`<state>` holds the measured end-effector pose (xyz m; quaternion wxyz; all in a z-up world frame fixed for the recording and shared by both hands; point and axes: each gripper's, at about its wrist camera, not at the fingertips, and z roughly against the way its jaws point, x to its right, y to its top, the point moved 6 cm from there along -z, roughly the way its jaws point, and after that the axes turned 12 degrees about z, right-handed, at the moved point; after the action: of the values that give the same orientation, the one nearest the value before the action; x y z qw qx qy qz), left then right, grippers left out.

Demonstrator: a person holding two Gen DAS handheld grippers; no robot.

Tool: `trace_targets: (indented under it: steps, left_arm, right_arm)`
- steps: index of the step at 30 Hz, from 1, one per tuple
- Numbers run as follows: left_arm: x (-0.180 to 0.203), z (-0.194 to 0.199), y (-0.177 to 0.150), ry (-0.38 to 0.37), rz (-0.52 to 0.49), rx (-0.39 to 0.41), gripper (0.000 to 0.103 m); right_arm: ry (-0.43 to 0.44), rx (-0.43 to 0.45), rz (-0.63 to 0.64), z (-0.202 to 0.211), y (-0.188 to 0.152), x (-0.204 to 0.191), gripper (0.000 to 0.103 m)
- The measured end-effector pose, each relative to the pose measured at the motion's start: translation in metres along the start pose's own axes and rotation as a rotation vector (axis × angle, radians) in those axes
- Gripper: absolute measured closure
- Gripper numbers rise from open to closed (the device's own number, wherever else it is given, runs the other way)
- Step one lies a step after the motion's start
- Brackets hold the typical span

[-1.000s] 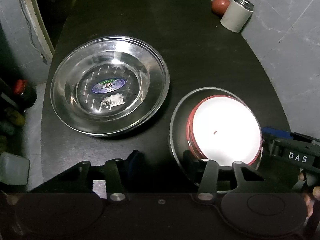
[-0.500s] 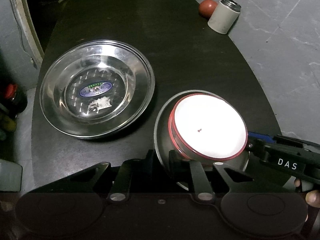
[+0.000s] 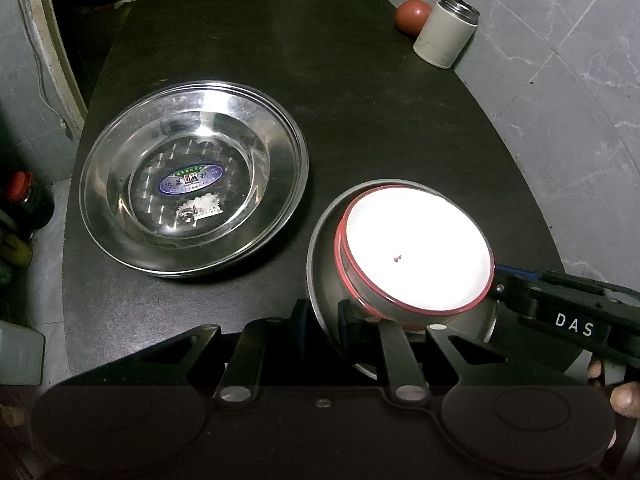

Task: Organize plates and bowls
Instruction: 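Lift the nested bowl set with both grippers off the table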

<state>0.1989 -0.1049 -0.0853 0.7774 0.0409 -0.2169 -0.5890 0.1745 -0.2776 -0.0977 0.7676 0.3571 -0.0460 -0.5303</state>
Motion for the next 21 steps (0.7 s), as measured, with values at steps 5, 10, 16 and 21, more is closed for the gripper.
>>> trace_targets:
  steps: [5,10,16,21]
  left_arm:
    - [-0.0001,0.0001,0.0001,0.0,-0.001,0.0,0.087]
    - [-0.0001,0.0,0.0001,0.0,0.0,0.001,0.087]
    - [-0.0001,0.0002,0.0,0.0,-0.002,0.002,0.087]
    - [0.0002,0.0009,0.0005,0.001,-0.002,0.007,0.088]
  right_arm:
    - [0.011,0.001,0.01,0.0011,0.0013,-0.0022,0.088]
    - [0.024,-0.001,-0.008,0.0003,0.0012,-0.0007,0.087]
    - [0.026,-0.005,-0.026,-0.001,-0.0011,0.0025,0.082]
    - [0.031,-0.007,-0.005,-0.001,-0.0006,-0.0015,0.087]
